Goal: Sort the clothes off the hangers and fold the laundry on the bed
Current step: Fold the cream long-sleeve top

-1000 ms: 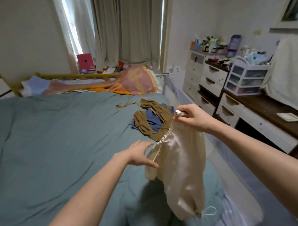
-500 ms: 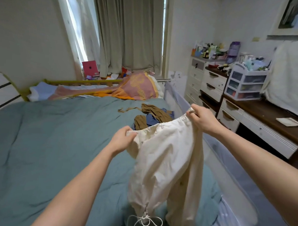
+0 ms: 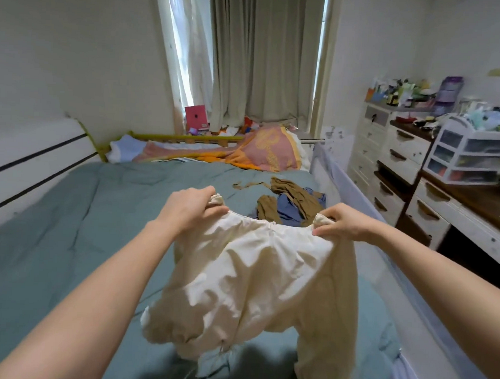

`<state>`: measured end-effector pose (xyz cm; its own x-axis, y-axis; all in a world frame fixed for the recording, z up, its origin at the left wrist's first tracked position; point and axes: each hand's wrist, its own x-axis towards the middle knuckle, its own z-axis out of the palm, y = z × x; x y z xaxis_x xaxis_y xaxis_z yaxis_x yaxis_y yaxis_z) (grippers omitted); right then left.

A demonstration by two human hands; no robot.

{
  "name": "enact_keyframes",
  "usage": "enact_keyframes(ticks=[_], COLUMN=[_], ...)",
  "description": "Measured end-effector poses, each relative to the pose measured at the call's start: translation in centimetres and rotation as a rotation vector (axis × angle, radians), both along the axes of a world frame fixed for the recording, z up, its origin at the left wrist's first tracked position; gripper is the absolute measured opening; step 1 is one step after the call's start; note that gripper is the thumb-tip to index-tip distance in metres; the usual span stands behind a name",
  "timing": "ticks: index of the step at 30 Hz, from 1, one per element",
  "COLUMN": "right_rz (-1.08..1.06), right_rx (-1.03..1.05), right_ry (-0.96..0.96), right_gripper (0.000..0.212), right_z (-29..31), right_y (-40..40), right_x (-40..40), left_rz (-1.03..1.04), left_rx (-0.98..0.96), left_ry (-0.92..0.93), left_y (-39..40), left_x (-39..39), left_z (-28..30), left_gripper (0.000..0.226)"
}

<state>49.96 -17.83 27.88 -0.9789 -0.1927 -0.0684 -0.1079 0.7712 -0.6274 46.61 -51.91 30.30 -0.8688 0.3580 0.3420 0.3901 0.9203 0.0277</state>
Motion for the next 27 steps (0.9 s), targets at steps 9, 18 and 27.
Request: enact_keyframes(ticks=[9, 18, 27], right_rz=[-0.225, 0.033, -0.194], right_rx=[-0.008, 0.444, 0.37], right_ry=[0.327, -0.201, -0.025], right_gripper=[0.017, 0.042, 0.038], right_z=[-1.1, -8.9, -2.1], right_y=[-3.7, -9.3, -13.3], right_x=[-0.4, 9.1, 10.9], left_rz=[0.08, 0.115, 0.029], left_rx=[0.027, 0.096, 0.012], left_ry=[-0.048, -0.538, -0.258], left_y=[-6.1, -12.8, -15.6], left_x=[4.0, 9.7, 7.7], left_z=[-1.3, -9.2, -5.8], left_gripper=[0.037, 0.053, 0.042])
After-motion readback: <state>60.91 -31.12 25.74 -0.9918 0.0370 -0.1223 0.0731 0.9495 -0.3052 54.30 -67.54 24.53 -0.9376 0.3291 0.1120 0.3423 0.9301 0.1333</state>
